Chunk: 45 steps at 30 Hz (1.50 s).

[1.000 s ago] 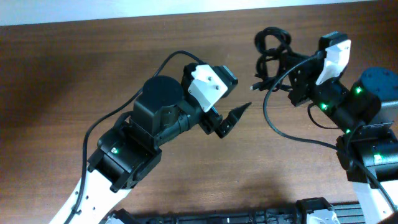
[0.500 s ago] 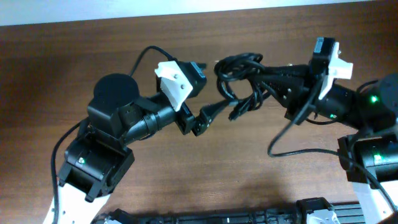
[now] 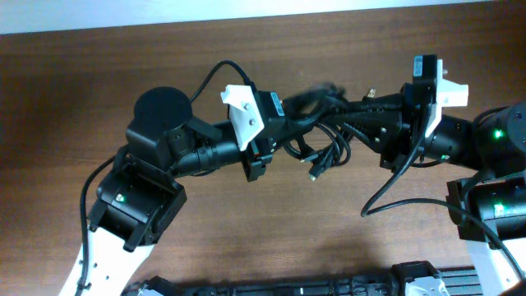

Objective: Untangle cables

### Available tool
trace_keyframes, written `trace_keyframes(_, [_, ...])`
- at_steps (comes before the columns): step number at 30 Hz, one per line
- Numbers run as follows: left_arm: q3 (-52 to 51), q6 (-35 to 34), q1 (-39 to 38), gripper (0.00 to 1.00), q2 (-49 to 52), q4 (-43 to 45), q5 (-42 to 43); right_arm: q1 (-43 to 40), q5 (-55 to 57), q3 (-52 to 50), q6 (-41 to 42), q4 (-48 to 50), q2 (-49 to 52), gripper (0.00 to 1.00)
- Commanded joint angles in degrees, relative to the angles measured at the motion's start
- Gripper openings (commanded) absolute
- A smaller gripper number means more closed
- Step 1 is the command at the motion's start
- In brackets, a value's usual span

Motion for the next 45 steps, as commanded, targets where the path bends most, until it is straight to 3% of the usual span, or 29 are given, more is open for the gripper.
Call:
trace_keyframes(1, [0.07, 0.24, 0.37, 0.0, 0.26, 0.02, 0.68, -0.07, 6.8, 0.98, -4.76, 0.28, 0.37, 0.04])
trace_keyframes(5, [0.07, 0.24, 0.37, 0.0, 0.26, -0.55, 0.68, -0.07, 14.29, 0.98, -6.62, 0.13, 2.12, 0.04])
trace_keyframes(9, [0.07, 0.24, 0.37, 0.0, 0.2, -0.85, 0.68, -0.07, 14.78, 0.98, -11.41, -0.15, 4.17, 0.04])
trace_keyframes(16, [0.07, 0.26, 0.39, 0.0, -0.02, -0.28, 0.17, -0.07, 9.2, 0.98, -11.34, -0.48, 5.51, 0.04])
trace_keyframes(19, [0.07, 0.26, 0.39, 0.0, -0.02, -0.28, -0.02, -0.07, 6.93, 0.98, -11.34, -0.5, 5.44, 0.26])
trace_keyframes(20, [0.07, 0.24, 0.39, 0.0, -0.02, -0.11, 0.0, -0.07, 6.45, 0.98, -11.34, -0.52, 5.44, 0.26])
trace_keyframes(24, [0.07, 0.24, 0.37, 0.0, -0.26, 0.79, 0.04, -0.09, 7.21, 0.98, -11.37, -0.55, 5.46, 0.14])
trace_keyframes(30, [0.07, 0.26, 0.37, 0.0, -1.88, -0.13, 0.9, -0.07, 27.04, 0.98, -11.47, -2.4, 5.44, 0.06])
trace_keyframes(34, [0.07, 0.26, 0.37, 0.0, -1.86, -2.27, 2.47, -0.07, 34.49, 0.98, -14.6, -0.2, 5.44, 0.05])
trace_keyframes(39, [0.07, 0.26, 0.37, 0.0, -1.86, -3.96, 2.84, -0.07, 35.1, 0.98, -15.89, 4.02, 5.44, 0.06])
trace_keyframes(41, [0.07, 0.26, 0.37, 0.0, -1.86, -4.24, 2.82, -0.07, 35.06, 0.98, -15.87, 3.91, 5.44, 0.09])
trace_keyframes(44, [0.07, 0.33, 0.39, 0.0, -1.86, -4.24, 2.71, -0.07, 35.04, 0.98, -15.89, 0.85, 5.44, 0.36])
trace_keyframes(45, [0.07, 0.74, 0.39, 0.0, -1.86, -4.22, 2.62, -0.07, 35.08, 0.98, -15.93, -0.24, 5.44, 0.41])
